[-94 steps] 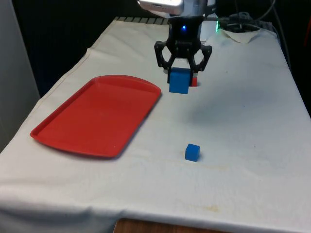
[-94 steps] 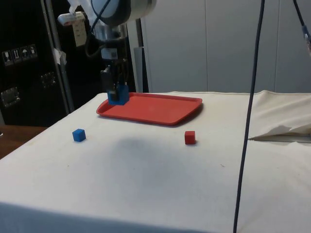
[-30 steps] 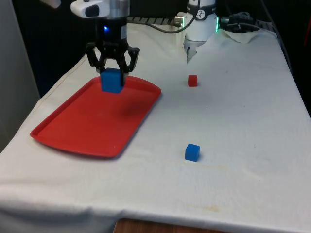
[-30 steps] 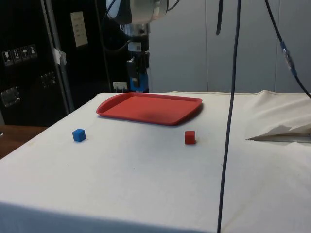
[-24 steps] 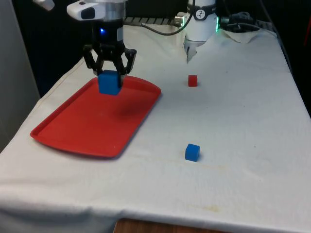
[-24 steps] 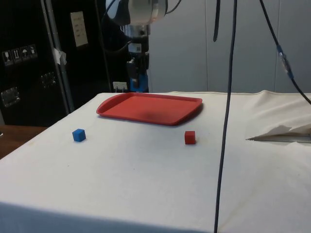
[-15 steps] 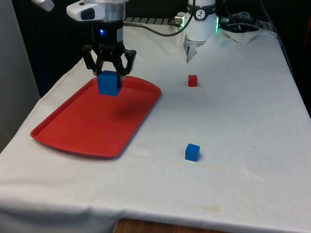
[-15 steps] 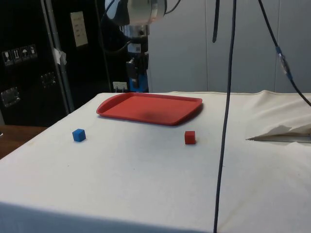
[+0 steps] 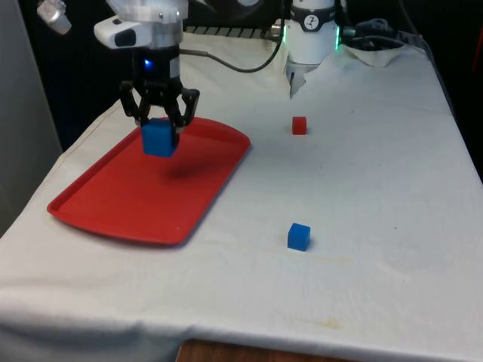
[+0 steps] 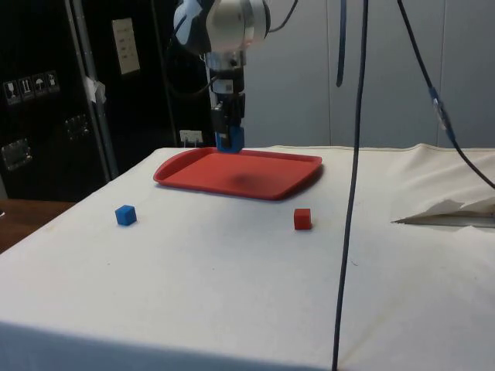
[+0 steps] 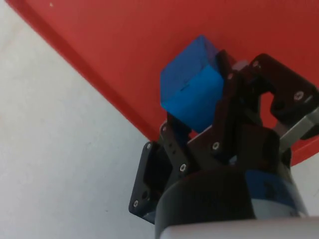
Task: Pick up the largest block and place it onto the tray.
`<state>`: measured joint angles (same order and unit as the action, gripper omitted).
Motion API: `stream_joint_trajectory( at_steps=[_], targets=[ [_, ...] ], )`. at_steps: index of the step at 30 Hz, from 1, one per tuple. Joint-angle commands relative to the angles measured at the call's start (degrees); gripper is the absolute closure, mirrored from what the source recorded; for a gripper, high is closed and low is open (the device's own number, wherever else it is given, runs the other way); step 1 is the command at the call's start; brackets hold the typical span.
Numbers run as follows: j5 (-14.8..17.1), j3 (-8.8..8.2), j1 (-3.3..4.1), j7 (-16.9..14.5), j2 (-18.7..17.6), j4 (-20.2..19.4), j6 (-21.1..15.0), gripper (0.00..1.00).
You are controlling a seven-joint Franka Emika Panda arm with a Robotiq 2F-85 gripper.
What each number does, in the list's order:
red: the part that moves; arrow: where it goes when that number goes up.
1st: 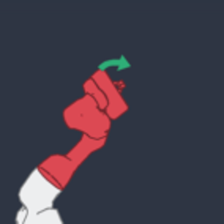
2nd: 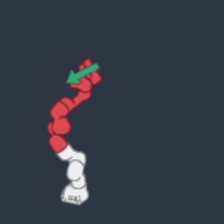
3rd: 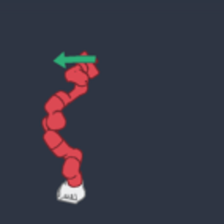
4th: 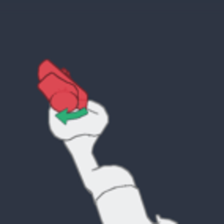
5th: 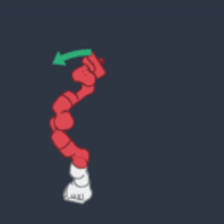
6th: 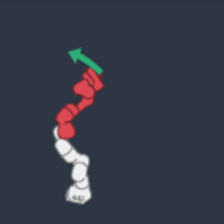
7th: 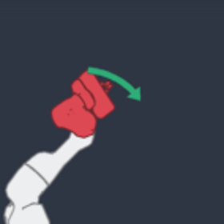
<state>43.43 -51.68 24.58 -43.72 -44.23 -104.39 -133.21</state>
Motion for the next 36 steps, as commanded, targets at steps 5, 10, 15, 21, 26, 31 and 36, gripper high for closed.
stream_joint_trajectory(
  at_steps=[5,10,15,21,26,31,36],
  targets=[
    [2.5,0.57,-0.69,-1.5,-1.7,0.5,0.1,1.00],
    [5.1,0.74,-0.74,-2.7,-2.9,0.5,0.6,1.00],
    [8.1,0.80,-0.74,-4.2,-4.4,0.6,1.3,1.00],
    [10.1,0.57,-0.92,-5.4,-5.8,0.7,1.6,1.00],
    [12.0,0.23,-1.60,-6.5,-7.6,1.5,2.0,1.00],
    [13.5,-0.63,-1.89,-6.8,-9.0,2.6,2.9,1.00],
    [14.2,-1.20,-1.95,-6.8,-9.7,3.2,3.8,0.66]
  ],
)
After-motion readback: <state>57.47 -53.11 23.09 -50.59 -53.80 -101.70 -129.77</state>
